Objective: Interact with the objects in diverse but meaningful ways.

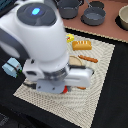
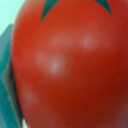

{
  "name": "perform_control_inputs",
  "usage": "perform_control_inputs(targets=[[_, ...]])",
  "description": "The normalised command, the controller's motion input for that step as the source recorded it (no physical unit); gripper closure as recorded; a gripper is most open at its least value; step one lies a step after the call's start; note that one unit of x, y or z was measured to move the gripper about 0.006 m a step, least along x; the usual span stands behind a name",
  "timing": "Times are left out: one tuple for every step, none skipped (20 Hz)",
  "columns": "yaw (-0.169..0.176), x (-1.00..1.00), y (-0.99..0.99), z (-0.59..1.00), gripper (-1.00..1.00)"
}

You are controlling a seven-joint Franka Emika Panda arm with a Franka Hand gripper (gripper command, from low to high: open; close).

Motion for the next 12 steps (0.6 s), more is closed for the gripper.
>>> perform_control_inputs(targets=[[0.117, 0.27, 0.70, 0.46, 1.00], [0.122, 0.23, 0.67, 0.37, 1.00], [0.134, 0.13, 0.63, 0.24, 1.00], [0.148, 0.00, 0.58, 0.06, 1.00], [0.165, -0.03, 0.52, 0.00, 1.00], [0.175, -0.19, 0.47, -0.06, 1.00], [0.179, -0.26, 0.45, -0.09, 1.00], [0.177, -0.40, 0.43, -0.16, 1.00], [0.176, -0.54, 0.39, -0.19, 1.00], [0.166, -0.64, 0.30, -0.24, 1.00], [0.137, -0.74, 0.22, -0.27, 1.00], [0.118, -0.81, 0.17, -0.27, 1.00]])
